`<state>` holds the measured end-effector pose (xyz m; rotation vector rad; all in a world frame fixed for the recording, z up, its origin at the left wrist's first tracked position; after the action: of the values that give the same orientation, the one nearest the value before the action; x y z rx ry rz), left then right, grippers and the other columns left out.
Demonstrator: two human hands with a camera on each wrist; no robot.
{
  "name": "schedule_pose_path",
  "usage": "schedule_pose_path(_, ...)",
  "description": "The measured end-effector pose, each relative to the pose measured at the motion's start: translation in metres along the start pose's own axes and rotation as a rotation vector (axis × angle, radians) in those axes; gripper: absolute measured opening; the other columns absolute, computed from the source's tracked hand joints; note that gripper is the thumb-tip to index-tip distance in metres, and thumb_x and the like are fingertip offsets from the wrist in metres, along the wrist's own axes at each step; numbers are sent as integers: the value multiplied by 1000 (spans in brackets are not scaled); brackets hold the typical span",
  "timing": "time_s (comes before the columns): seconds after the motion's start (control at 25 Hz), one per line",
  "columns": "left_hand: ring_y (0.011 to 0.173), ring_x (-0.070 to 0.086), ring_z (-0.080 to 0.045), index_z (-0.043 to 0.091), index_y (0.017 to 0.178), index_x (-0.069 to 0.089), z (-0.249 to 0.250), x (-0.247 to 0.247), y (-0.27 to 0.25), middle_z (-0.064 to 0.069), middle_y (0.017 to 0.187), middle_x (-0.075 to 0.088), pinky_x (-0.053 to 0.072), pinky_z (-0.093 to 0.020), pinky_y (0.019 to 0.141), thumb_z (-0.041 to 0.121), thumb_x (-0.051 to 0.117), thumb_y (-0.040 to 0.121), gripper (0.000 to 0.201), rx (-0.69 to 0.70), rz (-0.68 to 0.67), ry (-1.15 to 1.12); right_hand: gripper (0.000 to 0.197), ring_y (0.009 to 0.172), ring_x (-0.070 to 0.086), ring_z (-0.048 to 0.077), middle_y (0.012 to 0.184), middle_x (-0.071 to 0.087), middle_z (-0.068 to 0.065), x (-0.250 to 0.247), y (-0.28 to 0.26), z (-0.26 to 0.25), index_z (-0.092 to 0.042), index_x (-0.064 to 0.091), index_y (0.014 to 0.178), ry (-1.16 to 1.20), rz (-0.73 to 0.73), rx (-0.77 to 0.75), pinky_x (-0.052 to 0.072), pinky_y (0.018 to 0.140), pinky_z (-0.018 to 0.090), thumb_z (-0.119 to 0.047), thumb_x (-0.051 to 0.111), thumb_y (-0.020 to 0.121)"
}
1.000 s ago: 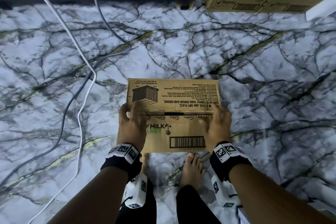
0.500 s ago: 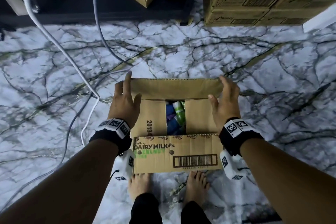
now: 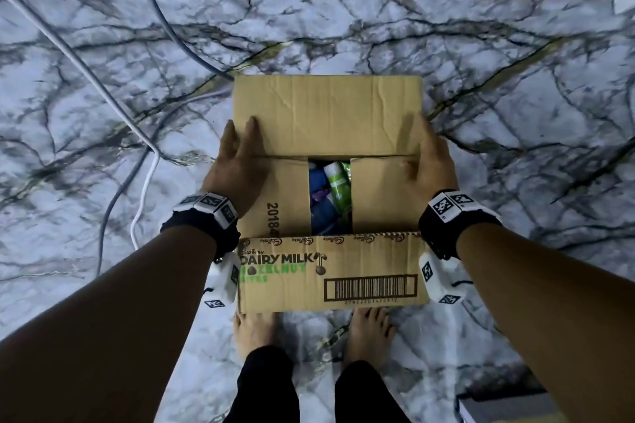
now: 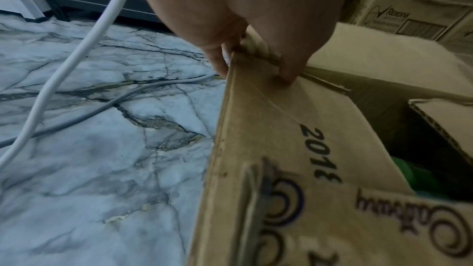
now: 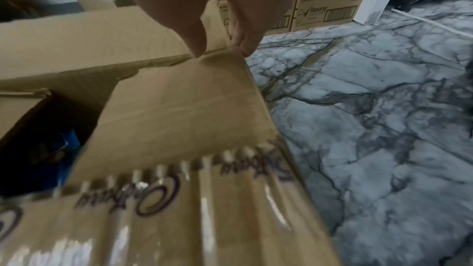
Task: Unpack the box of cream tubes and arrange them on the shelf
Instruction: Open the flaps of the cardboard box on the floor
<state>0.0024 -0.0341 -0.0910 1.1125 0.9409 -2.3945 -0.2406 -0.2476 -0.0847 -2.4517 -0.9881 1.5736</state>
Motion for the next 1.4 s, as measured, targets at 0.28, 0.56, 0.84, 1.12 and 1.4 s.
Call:
schedule_pose_path(0.28,119,41,-37,19,132,52,18,-4,-66,-11,134,46,42,-50,96,28,64,85,49,-24,121,173,44,125,41,37,134,45,17,9,-74,0,-11,57,127,-220,-23,-190,37,106,45,-9,60,83)
schedule_pose_path(0.56,99,50,-37,14,96,70,25,20,-132,-11,99,62,47,-43,83,30,57,91,21,-154,71,156,24,102,57,33,107,64,9,12,-123,14,-18,72,105,-278,-144,-172,51,85,40,-31,55,94)
schedule_pose_path(0.84,87,54,-37,8,86,67,37,5,-170,-13,86,61,38,-43,85,34,47,92,33,-236,158,169,25,97,53,31,97,56,10,-26,-169,0,-15,67,95,-207,-174,-141,50,78,38,-32,49,97)
schedule_pose_path(1.12,76,53,-26,18,67,64,28,10,-252,0,72,57,48,-38,74,34,65,80,21,-207,281,-135,31,103,48,36,104,58,13,-27,-241,12,-9,63,93,-226,-179,68,43,86,40,-30,42,101)
schedule_pose_path(1.4,77,59,-32,10,80,67,-18,63,-282,-6,86,59,45,-29,69,17,72,74,10,-215,153,-181,14,113,40,33,111,58,4,26,-286,50,-23,70,99,-68,-153,266,44,91,40,-20,58,92)
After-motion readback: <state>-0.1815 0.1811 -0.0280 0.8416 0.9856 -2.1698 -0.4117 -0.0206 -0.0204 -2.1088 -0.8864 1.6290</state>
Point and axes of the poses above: each hand's wrist, its own y-axis towards the middle knuckle, its own x-axis out of the palm, z = x × y, the point moved 4 cm from there along y, towards the middle knuckle
